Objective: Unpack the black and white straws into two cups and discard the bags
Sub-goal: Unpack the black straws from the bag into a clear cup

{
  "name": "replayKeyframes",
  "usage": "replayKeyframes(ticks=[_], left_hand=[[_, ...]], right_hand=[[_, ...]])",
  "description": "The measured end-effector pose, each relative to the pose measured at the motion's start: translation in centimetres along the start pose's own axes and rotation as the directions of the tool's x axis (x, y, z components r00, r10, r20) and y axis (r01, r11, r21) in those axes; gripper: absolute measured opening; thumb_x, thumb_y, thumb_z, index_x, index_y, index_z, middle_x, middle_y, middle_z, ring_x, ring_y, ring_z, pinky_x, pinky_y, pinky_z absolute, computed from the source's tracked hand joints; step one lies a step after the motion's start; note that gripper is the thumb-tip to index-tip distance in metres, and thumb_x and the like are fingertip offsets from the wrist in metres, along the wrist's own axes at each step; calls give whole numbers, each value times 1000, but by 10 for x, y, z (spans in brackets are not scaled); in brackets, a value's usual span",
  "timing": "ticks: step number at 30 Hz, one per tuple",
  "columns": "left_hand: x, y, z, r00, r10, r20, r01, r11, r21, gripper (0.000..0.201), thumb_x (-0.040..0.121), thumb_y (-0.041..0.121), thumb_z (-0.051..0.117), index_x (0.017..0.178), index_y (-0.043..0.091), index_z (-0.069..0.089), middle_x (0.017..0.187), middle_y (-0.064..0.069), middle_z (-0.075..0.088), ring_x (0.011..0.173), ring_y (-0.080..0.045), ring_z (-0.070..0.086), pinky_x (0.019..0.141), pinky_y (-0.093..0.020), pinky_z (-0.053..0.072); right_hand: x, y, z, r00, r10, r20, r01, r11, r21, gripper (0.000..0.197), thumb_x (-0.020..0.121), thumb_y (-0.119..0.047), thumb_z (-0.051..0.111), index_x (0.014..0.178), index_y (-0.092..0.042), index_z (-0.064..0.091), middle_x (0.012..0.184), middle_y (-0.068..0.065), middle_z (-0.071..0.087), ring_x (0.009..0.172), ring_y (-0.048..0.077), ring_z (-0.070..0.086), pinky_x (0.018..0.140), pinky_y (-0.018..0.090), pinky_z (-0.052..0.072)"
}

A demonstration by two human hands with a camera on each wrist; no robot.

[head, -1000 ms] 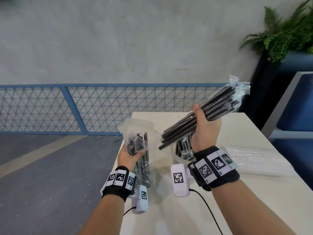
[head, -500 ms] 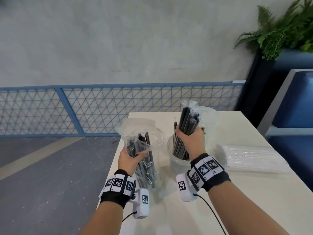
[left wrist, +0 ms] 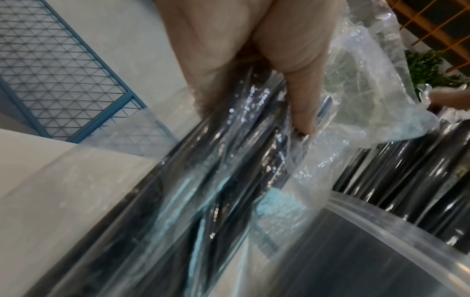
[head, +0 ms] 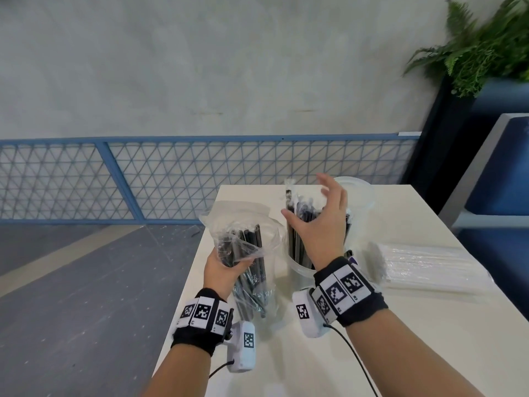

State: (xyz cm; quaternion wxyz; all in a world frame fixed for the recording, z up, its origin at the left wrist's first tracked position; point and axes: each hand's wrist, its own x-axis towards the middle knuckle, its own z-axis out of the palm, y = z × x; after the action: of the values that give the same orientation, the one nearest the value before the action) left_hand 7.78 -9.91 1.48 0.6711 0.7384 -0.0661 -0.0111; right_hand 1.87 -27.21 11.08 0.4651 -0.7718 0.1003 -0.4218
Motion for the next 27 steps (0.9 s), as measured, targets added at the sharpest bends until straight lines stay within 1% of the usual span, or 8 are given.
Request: replayKeyframes(ticks=[2,4,9,14,17,21,23,27], left_hand=[[0,-2,1,1000,-4,2,4,1000,19,45,66,6,81,108,3,63,99,-10,70,96,-27,67,87,-42,53],[-1,-3,2,1000,-13,8,13,1000,19,43,66,7,81,105,5,64,96,-9,71,93,-27,68,87,-46,54],[-2,0,2,1000,-5,22,5,1000,-22,45,67,2,80,108,4,62,101,-9,70,96,-22,67,89,-39,53],[-4,-4,2,1000,-8,8,8,999,-41,47,67,3,80,110,3,61,104,-11,70,99,-23,67,91,-40,52],[-4,-2,3,1000,-4,12,5,999,-53,46,67,1,80,109,3,62,102,-11,70,98,-23,67,90,-39,52],[-6,0,3,1000,2,10,-1,998,-69,43,67,0,79,105,8,62,100,-9,70,96,-22,67,89,-36,52],[-7,0,2,1000,10,18,-9,997,-77,42,67,-1,79,104,8,62,100,-10,70,96,-23,67,88,-35,53],[-9,0,0,999,-2,38,6,995,-99,42,68,0,79,107,3,62,103,-13,70,98,-24,67,92,-39,52]], right_hand=[[5,-3,3,973,-231,1,227,955,-190,63,69,-25,76,125,-23,48,131,5,44,120,16,41,104,31,32],[10,-2,8,929,-330,170,370,851,-372,52,75,-27,68,124,-27,52,133,4,48,120,23,46,104,41,33],[6,25,18,890,-125,438,331,838,-433,17,89,-14,54,101,-14,66,108,5,63,99,27,58,92,45,45],[-2,42,9,832,-3,555,380,732,-565,26,96,-13,38,102,-15,63,111,4,57,104,25,53,97,36,34],[0,41,5,808,8,589,410,710,-573,23,92,-15,44,107,-18,61,113,3,57,106,25,54,99,36,32],[5,30,4,902,-66,426,320,764,-561,47,69,-19,73,113,-17,57,109,10,53,98,31,52,86,43,46],[7,27,6,921,-53,386,314,688,-654,64,62,-26,78,121,-18,54,121,13,54,107,37,52,86,50,46],[4,39,6,869,216,445,244,594,-766,62,93,-38,45,146,-20,21,156,7,17,144,32,12,112,57,16]])
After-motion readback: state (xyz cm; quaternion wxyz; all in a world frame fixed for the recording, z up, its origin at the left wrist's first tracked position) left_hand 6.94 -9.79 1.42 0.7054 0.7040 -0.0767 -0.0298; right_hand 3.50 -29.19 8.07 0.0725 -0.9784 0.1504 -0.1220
